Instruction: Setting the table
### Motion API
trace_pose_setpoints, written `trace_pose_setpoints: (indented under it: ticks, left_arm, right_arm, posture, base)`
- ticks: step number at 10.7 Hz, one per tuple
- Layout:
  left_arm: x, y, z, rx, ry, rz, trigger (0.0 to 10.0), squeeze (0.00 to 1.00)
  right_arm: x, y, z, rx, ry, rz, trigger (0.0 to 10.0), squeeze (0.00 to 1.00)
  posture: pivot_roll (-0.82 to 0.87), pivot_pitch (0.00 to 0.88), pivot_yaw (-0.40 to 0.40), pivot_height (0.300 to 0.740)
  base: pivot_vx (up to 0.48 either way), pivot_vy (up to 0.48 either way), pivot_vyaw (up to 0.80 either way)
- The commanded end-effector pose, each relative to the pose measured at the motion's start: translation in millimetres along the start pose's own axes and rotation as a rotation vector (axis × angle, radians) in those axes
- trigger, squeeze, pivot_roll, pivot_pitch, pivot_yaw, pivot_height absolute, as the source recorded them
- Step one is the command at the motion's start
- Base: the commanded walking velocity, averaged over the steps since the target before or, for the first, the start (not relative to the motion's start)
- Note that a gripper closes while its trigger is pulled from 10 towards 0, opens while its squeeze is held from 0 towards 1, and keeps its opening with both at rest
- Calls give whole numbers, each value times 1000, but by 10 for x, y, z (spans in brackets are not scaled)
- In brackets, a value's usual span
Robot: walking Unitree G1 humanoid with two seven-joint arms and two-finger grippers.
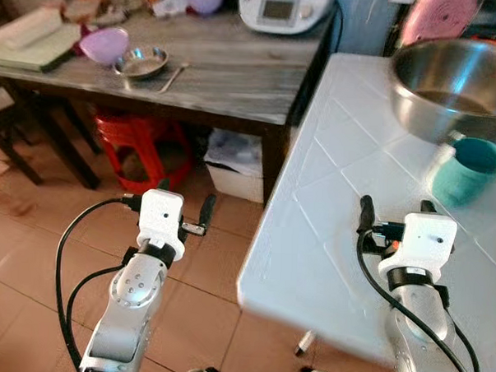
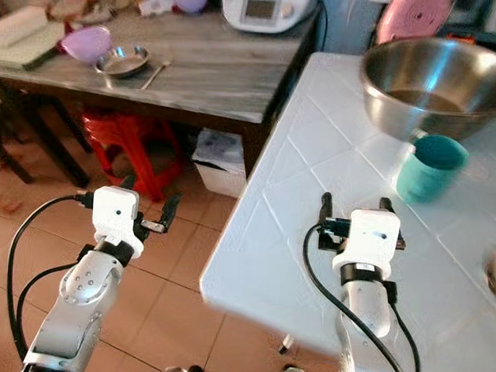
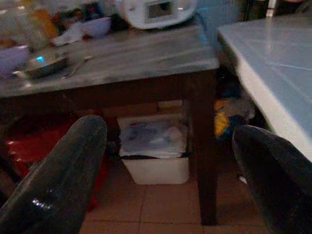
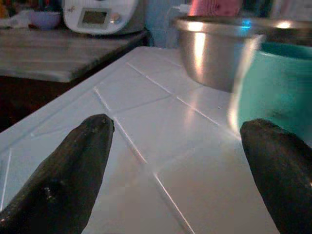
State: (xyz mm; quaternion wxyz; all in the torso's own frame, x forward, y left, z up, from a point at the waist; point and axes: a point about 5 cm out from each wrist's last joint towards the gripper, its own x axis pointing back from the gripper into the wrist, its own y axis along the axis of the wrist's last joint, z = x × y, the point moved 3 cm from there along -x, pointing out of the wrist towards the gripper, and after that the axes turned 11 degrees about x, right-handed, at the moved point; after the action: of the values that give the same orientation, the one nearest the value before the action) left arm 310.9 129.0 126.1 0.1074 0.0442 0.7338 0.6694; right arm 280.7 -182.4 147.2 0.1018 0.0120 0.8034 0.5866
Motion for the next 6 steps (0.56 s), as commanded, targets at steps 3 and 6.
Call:
trace_pose_setpoints:
  ticks: [3,6]
  left_arm:
    - [11,-9,-8,-2,-21,8,10000,0]
    - [25,-3,-17,1,-39,8,10000,0]
  right_arm:
    - [3,-24,-17,4,-8,9,10000,0]
    - [-7,-22,1,0,-2,5,10000,0]
  posture:
    - [-148,136,125,740]
    - [-142,132,126,740]
  base:
    - [0,0,-365]
    - [0,0,0]
